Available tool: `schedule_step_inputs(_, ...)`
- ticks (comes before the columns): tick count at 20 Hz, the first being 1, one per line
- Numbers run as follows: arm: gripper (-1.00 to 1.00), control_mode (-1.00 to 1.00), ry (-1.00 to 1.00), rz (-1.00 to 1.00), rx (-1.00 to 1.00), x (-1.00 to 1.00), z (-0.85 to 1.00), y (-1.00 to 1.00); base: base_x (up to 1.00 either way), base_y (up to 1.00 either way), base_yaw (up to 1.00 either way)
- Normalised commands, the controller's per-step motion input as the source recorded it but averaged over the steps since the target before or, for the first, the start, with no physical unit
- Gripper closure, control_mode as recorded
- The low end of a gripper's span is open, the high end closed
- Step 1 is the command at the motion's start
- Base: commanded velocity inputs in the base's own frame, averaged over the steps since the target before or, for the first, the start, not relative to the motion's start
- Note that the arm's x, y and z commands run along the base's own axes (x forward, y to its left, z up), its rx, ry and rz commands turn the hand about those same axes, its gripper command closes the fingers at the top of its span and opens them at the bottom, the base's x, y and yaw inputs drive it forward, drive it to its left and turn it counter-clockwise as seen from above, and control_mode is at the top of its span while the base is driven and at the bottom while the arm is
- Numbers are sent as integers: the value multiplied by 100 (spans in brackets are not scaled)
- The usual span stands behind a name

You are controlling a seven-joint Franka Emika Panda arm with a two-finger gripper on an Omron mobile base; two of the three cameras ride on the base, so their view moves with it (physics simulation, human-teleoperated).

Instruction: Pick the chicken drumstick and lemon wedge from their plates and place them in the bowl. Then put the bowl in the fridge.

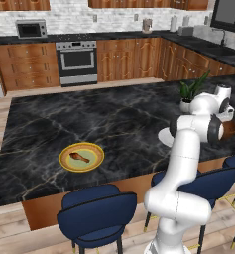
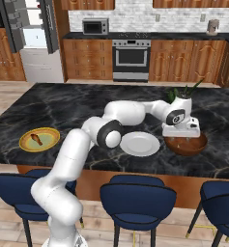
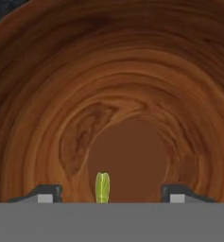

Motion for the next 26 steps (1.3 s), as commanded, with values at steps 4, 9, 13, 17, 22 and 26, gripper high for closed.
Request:
schedule_step_inputs(4,-100,-100,0,0,0,0,38,2,0,0,0)
schedule_step_inputs(9,-100,-100,0,0,1,-25,53,18,0,0,0)
schedule_step_inputs(13,-100,-100,0,0,0,-54,19,43,0,0,0)
schedule_step_inputs(17,-100,-100,2,0,0,-41,8,61,0,0,0)
schedule_step_inputs(22,-100,-100,8,0,0,-35,0,71,0,0,0)
schedule_step_inputs(26,-100,-100,0,0,0,-41,0,84,0,0,0)
